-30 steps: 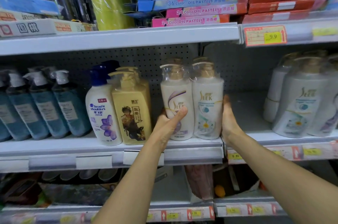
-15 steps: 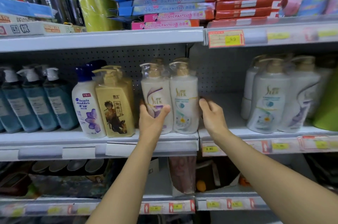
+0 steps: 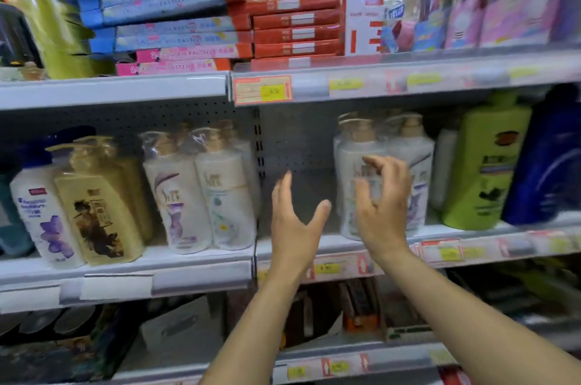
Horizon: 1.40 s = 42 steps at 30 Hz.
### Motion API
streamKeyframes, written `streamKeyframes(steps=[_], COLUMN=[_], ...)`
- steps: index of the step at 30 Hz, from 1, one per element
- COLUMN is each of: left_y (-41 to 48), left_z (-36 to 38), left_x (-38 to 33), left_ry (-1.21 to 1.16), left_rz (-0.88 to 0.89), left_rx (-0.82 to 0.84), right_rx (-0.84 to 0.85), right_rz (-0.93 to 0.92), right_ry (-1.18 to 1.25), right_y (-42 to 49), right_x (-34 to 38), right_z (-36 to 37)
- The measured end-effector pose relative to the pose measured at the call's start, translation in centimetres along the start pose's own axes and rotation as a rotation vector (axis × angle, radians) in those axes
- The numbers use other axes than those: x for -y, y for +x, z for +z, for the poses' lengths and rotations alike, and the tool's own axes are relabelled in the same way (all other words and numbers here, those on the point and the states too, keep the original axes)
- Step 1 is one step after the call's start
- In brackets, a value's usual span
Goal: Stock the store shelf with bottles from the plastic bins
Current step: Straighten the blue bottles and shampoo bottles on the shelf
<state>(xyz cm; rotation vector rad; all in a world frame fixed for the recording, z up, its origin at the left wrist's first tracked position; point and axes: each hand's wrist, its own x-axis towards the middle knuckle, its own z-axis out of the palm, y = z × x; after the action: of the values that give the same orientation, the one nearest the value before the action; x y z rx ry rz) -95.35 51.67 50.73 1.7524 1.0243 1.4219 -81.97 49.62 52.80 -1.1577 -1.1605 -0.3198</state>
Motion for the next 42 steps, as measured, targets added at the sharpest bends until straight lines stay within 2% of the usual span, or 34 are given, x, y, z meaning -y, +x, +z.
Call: streamKeyframes(steps=[2,4,6,9,10,13,17,23,26,30,42], left_y=[0.4,0.8,1.2,2.5,3.0,4.2,4.8,5.0,5.2,5.7,5.9], left_z=[2.1,3.9,5.3,6.9,7.2,7.9,8.3,7.8,6.7,4.7,-1.1], left_x=[-0.3,-1.0,-1.7,-2.3,-2.4,-2.2,-1.5,-0.9,-0.3,1.1,3.0], left_ry=[-0.037,-0.100,-0.170,-0.275,-0.289,-0.275,-0.302,-0.336,-0.375,-0.402,-0.438], left_rz=[-0.087,-0.160,-0.203,-0.236,-0.250,-0.306,-0.365,-0.355,-0.329,-0.315,-0.282], left_rx=[0.037,0.080,0.120,0.163,0.174,0.203,0.203,0.198,0.183,0.154,-0.014], right_rx=[-0.059,-0.071,-0.004,0.157,0.200,0.237,0.187,0.168,0.208,0.317,0.412], right_rz=[-0.033,0.031,0.220,0.686,0.776,0.938,1.075,1.109,1.120,1.104,1.152], right_ry=[-0.060,-0.029,0.049,0.190,0.218,0.310,0.404,0.402,0.395,0.367,0.361], right_y=[0.8,1.5,2.1,3.1,3.5,4.8,5.7,5.6,5.1,4.6,2.6], right_x=[-2.0,-3.5,-5.7,-8.5,-9.4,-10.9,-12.9,-12.2,-13.4,-11.1,-8.0], right_z=[-1.9,-3.6,-4.5,-5.1,-5.1,-5.2,-4.5,-2.9,-1.6,-0.3,5.6])
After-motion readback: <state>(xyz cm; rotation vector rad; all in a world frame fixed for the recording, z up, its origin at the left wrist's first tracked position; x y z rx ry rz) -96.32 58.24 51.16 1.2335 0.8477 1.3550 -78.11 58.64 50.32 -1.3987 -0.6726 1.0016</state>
